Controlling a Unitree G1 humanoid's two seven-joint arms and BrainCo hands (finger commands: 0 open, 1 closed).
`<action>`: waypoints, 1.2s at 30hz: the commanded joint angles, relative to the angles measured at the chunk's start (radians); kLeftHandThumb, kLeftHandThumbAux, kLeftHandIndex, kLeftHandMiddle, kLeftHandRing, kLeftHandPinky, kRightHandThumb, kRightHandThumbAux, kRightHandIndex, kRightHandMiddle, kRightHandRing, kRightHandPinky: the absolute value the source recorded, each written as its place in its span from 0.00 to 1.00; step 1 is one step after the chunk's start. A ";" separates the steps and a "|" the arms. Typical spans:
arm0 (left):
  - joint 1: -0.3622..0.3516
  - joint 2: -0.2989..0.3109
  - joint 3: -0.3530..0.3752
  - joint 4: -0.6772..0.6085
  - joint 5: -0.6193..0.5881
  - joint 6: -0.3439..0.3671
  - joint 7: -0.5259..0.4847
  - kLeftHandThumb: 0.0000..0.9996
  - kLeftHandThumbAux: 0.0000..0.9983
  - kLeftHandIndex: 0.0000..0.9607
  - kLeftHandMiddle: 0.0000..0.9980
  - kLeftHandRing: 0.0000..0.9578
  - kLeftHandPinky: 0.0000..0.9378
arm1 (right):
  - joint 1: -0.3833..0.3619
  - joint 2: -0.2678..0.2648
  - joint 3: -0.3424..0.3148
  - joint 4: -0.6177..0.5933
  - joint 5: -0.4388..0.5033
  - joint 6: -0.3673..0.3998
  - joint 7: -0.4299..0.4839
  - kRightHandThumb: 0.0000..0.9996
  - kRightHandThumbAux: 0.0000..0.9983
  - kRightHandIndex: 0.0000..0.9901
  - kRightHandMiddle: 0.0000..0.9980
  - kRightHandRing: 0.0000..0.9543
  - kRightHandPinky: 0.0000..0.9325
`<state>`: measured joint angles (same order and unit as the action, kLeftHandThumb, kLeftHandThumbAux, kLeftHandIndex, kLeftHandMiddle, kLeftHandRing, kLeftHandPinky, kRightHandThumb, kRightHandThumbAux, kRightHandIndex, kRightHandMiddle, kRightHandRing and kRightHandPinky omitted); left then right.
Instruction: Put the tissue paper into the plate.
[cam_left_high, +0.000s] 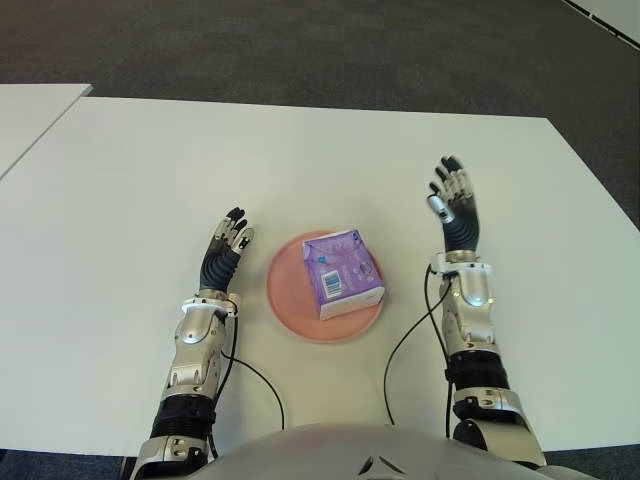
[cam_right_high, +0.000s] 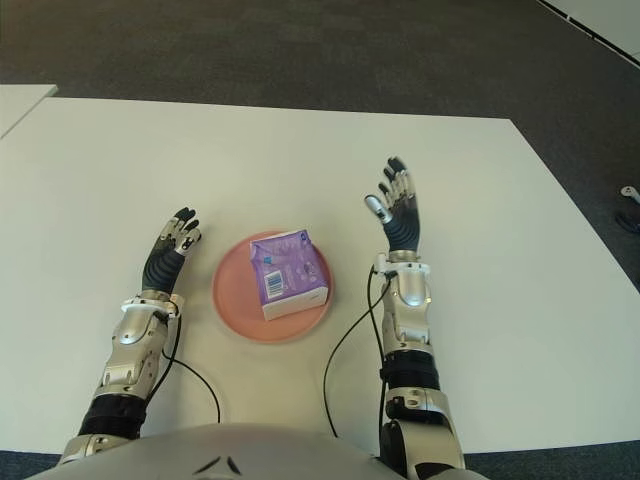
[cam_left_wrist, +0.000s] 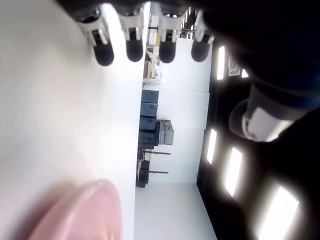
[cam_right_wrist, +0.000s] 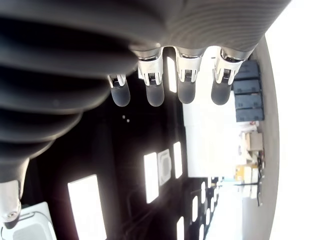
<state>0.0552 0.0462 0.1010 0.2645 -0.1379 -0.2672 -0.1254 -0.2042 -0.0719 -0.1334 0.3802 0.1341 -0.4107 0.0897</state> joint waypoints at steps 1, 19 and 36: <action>0.023 0.004 -0.008 0.024 0.004 0.035 -0.015 0.00 0.52 0.00 0.00 0.00 0.00 | 0.031 0.037 0.037 0.233 -0.050 -0.077 0.018 0.00 0.58 0.00 0.00 0.00 0.00; 0.021 0.008 -0.003 0.027 0.004 0.037 -0.011 0.00 0.52 0.00 0.00 0.00 0.00 | -0.039 0.017 0.017 0.530 -0.060 -0.260 0.042 0.00 0.60 0.00 0.00 0.00 0.00; 0.026 0.012 -0.002 0.022 -0.002 0.047 -0.017 0.00 0.52 0.00 0.00 0.00 0.00 | -0.059 0.019 0.004 0.608 -0.057 -0.274 0.033 0.00 0.62 0.00 0.00 0.00 0.00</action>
<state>0.0580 0.0556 0.1008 0.2699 -0.1382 -0.2549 -0.1330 -0.3361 -0.0651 -0.1224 0.9205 0.0752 -0.7008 0.1244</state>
